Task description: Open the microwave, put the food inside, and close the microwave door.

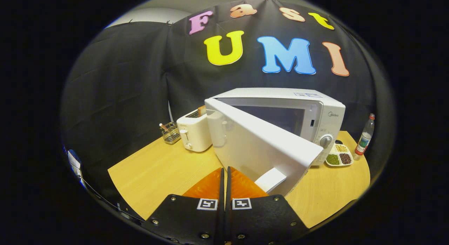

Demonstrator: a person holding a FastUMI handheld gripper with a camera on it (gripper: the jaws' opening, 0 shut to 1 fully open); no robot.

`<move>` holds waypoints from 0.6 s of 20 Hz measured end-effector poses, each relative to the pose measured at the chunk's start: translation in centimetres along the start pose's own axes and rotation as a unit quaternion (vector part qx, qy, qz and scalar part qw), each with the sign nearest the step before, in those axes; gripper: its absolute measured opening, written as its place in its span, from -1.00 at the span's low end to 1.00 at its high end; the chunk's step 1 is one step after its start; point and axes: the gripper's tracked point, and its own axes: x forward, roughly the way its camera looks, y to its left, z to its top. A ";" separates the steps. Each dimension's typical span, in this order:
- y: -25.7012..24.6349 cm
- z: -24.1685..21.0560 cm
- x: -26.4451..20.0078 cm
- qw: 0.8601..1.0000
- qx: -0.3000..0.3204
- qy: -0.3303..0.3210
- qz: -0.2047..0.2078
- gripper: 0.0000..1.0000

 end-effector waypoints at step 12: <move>-9.2 2.8 4.0 0.996 0.038 -0.009 -0.076 -0.98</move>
